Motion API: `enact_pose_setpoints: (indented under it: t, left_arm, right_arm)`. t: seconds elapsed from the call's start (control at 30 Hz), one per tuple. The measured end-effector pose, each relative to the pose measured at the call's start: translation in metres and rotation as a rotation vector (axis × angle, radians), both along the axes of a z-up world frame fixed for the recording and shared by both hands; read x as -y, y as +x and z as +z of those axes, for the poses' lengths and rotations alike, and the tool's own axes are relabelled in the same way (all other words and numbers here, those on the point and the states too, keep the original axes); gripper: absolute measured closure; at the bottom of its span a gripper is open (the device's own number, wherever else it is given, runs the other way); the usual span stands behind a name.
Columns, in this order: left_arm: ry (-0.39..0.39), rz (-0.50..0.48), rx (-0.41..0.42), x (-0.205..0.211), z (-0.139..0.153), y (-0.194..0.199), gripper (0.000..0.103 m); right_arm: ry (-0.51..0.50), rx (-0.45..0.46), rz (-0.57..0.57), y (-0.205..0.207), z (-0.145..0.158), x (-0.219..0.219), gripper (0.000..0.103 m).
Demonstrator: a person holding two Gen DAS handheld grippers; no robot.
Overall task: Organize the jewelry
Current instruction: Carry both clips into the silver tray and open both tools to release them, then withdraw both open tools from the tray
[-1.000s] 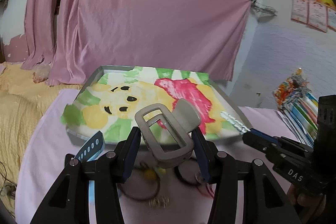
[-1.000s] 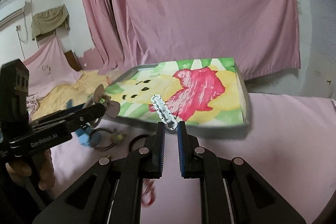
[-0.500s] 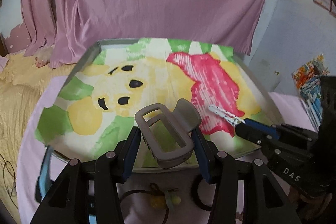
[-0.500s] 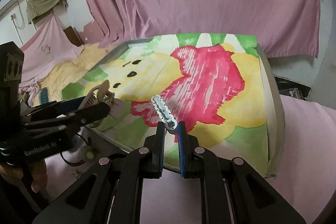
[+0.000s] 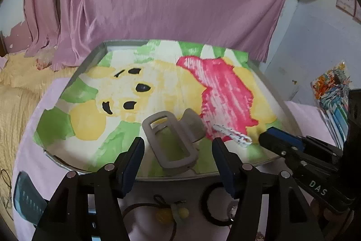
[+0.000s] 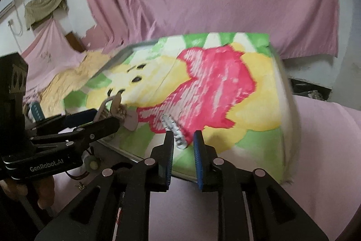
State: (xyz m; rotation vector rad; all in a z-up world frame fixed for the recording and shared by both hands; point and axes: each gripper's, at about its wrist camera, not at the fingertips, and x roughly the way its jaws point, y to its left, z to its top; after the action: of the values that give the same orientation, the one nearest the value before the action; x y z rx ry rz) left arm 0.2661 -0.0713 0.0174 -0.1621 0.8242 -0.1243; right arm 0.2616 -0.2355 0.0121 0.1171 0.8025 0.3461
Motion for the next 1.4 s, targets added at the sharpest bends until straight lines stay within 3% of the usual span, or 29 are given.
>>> enact_pose_setpoints:
  t: [0.07,0.13,0.23,0.3,0.37,0.53,0.77,1.0,1.4]
  left_arm:
    - [-0.014,0.0,0.031,0.001,0.005,-0.006,0.036]
    - [-0.024,0.004,0.08,0.001,0.012,-0.015,0.029]
    - [-0.034,0.002,0.147,0.002,0.021,-0.031,0.023]
    - [-0.032,0.007,0.2,0.002,0.027,-0.045,0.013]
    - [-0.031,0.02,0.261,0.001,0.033,-0.061,0.003]
    - [-0.018,0.04,0.388,-0.004,0.041,-0.099,0.0]
    - [0.006,0.067,0.49,-0.018,0.043,-0.146,0.0]
    - [0.045,0.082,0.516,-0.033,0.036,-0.181,0.0]
    - [0.078,0.107,0.439,-0.06,0.012,-0.196,0.0]
  right_arm:
    - [0.018,0.047,-0.042,-0.012,0.007,0.009,0.068]
    - [0.032,0.103,-0.084,-0.027,0.013,0.018,0.059]
    - [0.044,0.174,-0.136,-0.048,0.022,0.029,0.056]
    - [0.06,0.219,-0.167,-0.064,0.028,0.036,0.047]
    - [0.065,0.262,-0.193,-0.079,0.032,0.04,0.027]
    - [0.064,0.354,-0.237,-0.114,0.041,0.043,0.008]
    - [0.078,0.449,-0.262,-0.159,0.043,0.037,0.006]
    - [0.062,0.498,-0.257,-0.201,0.039,0.023,0.005]
    - [-0.003,0.387,-0.156,-0.211,0.011,-0.014,0.005]
